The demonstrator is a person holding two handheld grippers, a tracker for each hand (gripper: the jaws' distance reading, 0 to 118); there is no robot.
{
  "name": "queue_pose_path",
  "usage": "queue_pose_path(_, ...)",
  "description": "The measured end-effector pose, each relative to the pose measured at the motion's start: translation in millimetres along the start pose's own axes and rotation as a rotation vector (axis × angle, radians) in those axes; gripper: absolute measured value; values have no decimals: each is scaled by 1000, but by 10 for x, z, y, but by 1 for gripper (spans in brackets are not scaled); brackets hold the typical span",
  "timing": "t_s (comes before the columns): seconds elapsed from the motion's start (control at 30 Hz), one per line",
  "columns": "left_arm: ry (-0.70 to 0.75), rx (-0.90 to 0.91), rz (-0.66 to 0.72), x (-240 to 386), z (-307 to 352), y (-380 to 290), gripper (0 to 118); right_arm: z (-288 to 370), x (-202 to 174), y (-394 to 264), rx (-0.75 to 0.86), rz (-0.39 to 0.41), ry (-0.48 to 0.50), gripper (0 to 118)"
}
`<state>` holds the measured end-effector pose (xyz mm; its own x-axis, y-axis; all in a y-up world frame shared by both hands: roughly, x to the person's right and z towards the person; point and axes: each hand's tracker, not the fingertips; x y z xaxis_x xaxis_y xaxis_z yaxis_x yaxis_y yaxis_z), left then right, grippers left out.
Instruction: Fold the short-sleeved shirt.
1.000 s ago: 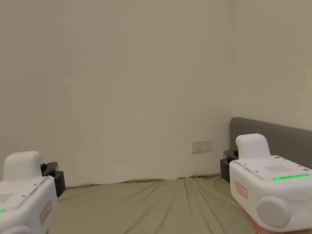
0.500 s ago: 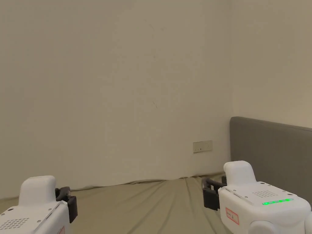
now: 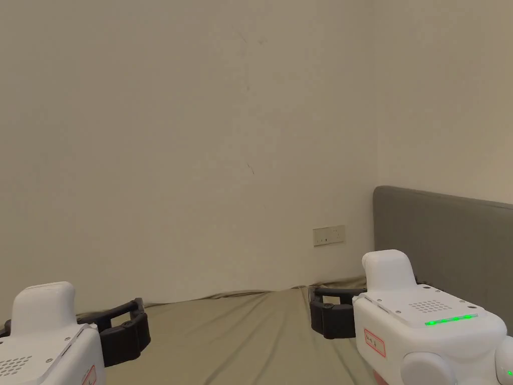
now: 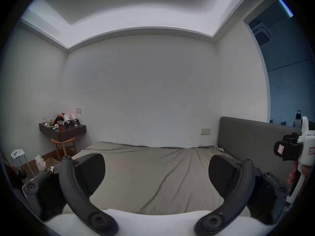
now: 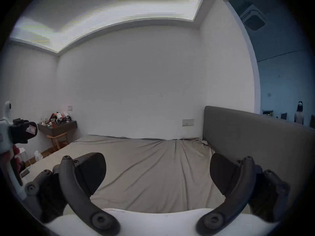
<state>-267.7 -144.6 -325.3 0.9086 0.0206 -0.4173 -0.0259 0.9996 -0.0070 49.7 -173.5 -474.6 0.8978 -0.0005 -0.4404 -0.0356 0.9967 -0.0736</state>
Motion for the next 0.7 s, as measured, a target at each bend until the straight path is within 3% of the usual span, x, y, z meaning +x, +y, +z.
queue_pose_path(0.53, -28, -24, -11, 17, 1, -7, 118, -57, -50, 54, -25, 47, -23, 118)
queue_pose_path(0.7, -33, -26, -8, 35, 17, -16, 118, -28, -21, 74, -27, 17, -6, 118)
